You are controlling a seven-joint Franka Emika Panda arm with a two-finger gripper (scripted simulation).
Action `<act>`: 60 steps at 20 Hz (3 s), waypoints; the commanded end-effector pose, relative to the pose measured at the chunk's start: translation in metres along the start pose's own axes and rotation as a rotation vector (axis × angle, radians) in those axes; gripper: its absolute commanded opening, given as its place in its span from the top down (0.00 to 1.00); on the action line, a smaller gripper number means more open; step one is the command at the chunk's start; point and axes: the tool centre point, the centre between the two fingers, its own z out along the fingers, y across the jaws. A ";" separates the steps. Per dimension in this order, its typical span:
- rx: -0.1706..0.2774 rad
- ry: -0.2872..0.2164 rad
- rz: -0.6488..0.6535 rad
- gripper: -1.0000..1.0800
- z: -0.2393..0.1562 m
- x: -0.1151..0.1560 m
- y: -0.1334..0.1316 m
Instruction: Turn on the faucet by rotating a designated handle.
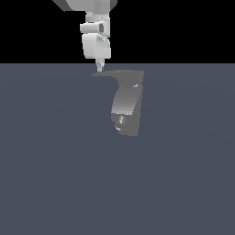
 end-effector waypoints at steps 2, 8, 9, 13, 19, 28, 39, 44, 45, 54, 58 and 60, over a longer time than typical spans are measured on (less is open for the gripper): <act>-0.002 0.004 0.060 1.00 0.008 0.011 -0.013; -0.002 0.005 0.107 1.00 0.013 0.018 -0.023; -0.002 0.005 0.110 1.00 0.013 0.019 -0.024; -0.002 0.005 0.110 1.00 0.013 0.019 -0.024; -0.003 0.005 0.110 1.00 0.013 0.017 -0.012; -0.003 0.005 0.110 1.00 0.013 0.014 0.010; -0.003 0.004 0.110 1.00 0.013 0.009 0.040; -0.003 0.004 0.110 1.00 0.013 0.007 0.055; -0.003 0.004 0.110 1.00 0.013 0.006 0.058; -0.003 0.004 0.111 1.00 0.013 0.002 0.082; 0.000 0.004 0.096 1.00 0.013 0.012 0.084; 0.000 0.004 0.097 1.00 0.013 0.015 0.089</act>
